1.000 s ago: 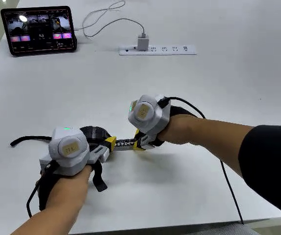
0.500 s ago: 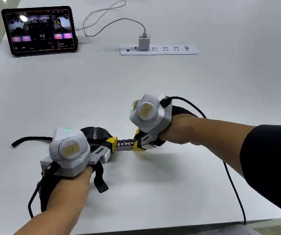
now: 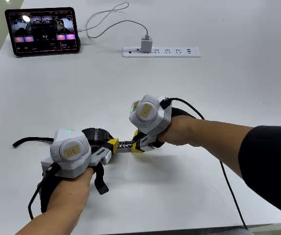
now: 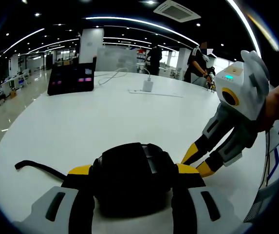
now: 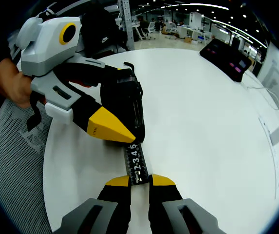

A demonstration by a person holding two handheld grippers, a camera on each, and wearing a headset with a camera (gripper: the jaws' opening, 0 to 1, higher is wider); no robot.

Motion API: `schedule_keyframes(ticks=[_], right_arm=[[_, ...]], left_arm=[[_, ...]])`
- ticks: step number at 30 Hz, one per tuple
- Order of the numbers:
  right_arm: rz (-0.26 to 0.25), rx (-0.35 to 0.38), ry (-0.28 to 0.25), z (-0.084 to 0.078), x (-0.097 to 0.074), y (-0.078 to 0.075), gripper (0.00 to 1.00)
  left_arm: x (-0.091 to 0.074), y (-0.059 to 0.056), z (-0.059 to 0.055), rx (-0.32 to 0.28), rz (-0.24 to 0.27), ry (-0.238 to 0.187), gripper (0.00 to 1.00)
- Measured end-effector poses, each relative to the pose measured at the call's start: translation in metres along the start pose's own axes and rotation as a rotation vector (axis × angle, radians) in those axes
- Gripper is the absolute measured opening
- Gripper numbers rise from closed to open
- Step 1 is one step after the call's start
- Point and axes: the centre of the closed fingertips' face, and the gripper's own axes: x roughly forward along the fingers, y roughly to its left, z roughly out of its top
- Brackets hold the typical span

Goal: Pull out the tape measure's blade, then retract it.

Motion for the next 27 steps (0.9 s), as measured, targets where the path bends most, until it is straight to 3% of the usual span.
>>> schedule_keyframes(ticks=[27], right_arm=[[0.018,0.005,-0.046,0.020,0.010,0.003,0.09]], left_arm=[[0.000,0.001,0.000,-0.007,-0.005,0.005,0.60]])
